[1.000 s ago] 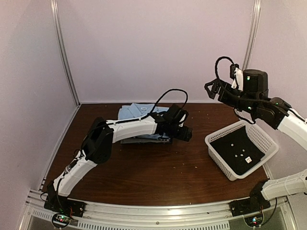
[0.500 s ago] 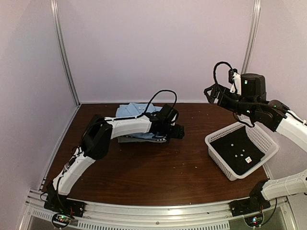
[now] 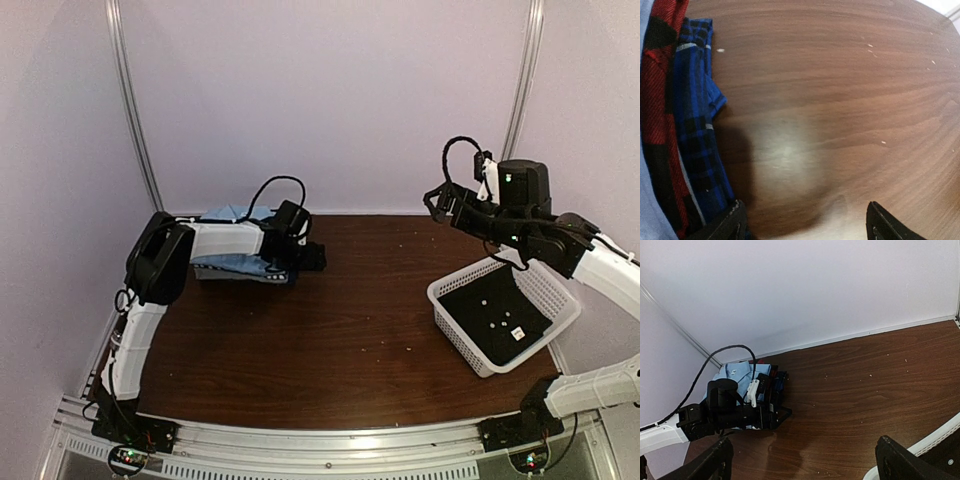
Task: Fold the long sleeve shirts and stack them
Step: Move the square-folded shirt to the corner of the board.
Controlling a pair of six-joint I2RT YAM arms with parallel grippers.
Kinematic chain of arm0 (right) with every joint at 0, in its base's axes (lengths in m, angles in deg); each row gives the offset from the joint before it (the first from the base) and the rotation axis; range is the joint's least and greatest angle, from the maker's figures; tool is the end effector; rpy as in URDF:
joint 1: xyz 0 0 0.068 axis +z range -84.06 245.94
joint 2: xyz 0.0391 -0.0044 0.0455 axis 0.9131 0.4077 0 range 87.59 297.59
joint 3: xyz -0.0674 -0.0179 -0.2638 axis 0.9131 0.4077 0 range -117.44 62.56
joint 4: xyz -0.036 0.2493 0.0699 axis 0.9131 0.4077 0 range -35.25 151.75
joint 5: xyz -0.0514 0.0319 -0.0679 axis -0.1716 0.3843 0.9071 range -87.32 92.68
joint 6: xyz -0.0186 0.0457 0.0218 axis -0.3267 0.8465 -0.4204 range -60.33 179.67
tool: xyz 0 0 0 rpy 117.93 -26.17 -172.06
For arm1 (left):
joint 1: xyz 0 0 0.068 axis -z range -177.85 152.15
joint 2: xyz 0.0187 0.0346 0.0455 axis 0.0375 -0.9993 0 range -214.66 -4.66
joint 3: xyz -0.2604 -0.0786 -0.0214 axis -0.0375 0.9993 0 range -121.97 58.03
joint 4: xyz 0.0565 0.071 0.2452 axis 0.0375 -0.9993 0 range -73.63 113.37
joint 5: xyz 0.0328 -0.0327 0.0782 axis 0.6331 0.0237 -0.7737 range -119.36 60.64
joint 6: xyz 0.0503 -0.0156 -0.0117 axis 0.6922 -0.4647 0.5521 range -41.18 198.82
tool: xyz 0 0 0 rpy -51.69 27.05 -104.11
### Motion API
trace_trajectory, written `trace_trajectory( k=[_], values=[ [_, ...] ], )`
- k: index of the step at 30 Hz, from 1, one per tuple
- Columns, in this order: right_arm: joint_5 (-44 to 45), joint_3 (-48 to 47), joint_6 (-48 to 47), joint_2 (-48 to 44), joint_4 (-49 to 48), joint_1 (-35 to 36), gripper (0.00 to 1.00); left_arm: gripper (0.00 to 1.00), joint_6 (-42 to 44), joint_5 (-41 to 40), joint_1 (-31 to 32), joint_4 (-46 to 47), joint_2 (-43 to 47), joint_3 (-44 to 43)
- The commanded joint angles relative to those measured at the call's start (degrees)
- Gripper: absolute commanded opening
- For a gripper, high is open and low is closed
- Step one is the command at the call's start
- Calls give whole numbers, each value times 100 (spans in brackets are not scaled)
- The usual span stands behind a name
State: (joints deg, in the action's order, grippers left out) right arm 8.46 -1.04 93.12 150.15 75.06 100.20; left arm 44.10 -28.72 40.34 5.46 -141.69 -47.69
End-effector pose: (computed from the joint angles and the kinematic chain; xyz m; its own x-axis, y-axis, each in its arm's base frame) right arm 0.2049 0.1351 0.3761 -0.4931 0.3276 -0.8059 -0.2514 0.8332 0.4926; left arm 0.4126 -0.3251 0.1344 -0.8447 -0.0602 -0.5319 0.1738 0.9090 -0.3789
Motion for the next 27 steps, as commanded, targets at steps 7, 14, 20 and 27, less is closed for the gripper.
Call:
trace_trajectory(
  k=[7,14,20,27],
  values=[
    [-72,166,104,-172,-46,-16,100,84,822,138,-1213,-121,402,496],
    [-73,211,119,-175,47,-23,100,84,1108,261,-1786,-134,418,556],
    [-74,275,135,-193,100,-20,100,84,1338,360,-2087,-175,422,531],
    [-134,304,135,-132,195,-29,100,84,1669,429,-2167,-383,450,169]
  ],
)
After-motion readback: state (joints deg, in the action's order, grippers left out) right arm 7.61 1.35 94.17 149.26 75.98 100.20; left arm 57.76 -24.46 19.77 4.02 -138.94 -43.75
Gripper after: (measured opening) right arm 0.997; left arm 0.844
